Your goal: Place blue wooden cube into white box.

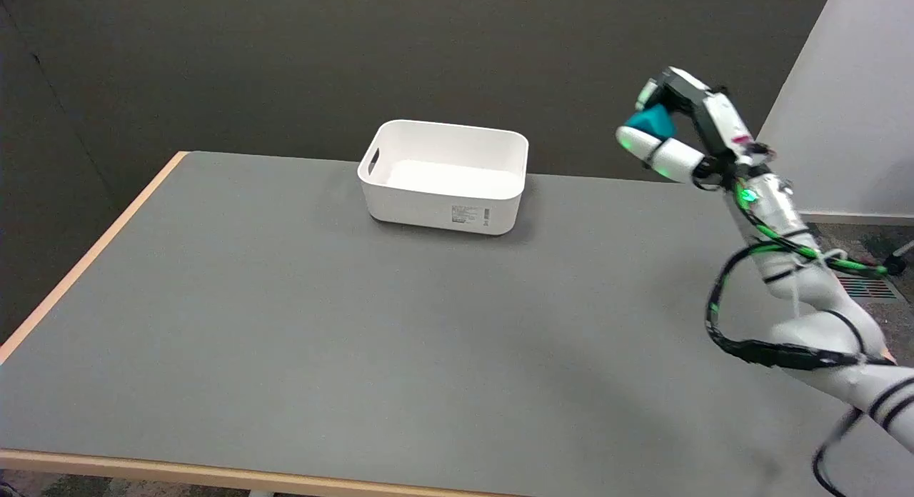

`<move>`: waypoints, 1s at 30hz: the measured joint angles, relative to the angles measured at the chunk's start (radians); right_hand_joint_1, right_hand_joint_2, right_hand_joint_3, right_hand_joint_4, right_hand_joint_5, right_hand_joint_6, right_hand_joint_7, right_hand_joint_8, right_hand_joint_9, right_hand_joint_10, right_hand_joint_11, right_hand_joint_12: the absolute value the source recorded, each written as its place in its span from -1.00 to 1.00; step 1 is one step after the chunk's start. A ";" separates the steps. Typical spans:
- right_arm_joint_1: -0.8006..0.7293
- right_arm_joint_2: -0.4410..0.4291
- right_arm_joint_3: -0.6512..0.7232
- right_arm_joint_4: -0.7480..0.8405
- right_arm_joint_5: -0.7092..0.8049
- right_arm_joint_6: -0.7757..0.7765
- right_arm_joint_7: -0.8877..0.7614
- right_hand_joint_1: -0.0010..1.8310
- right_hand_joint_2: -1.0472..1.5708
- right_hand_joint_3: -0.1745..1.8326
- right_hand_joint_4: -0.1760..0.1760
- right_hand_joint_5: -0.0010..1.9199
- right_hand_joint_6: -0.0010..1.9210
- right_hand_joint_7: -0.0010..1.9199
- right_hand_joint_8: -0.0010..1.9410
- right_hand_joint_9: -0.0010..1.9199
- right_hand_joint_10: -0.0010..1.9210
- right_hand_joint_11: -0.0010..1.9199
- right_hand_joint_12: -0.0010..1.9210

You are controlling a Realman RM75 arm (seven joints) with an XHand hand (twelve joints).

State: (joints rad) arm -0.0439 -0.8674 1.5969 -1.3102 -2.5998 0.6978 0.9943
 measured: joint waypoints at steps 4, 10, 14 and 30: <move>0.089 0.003 -0.100 -0.006 -0.001 0.012 0.017 0.17 0.83 -0.66 -0.78 -0.62 0.78 -0.36 0.90 -0.51 1.00 -1.00 1.00; 0.253 -0.013 -0.275 0.038 -0.001 0.005 0.019 0.17 0.83 -0.67 -0.77 -0.62 0.77 -0.36 0.90 -0.51 1.00 -1.00 1.00; 0.372 -0.046 -0.391 0.108 -0.002 -0.020 -0.001 0.16 0.83 -0.67 -0.76 -0.62 0.78 -0.36 0.90 -0.51 1.00 -1.00 1.00; 0.747 -0.310 -0.624 0.611 0.015 -0.127 -0.350 0.18 0.81 -0.63 -0.94 -0.52 0.82 -0.46 0.84 -0.44 1.00 -1.00 1.00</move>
State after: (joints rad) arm 0.7027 -1.1775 0.9731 -0.6989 -2.5849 0.5708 0.6447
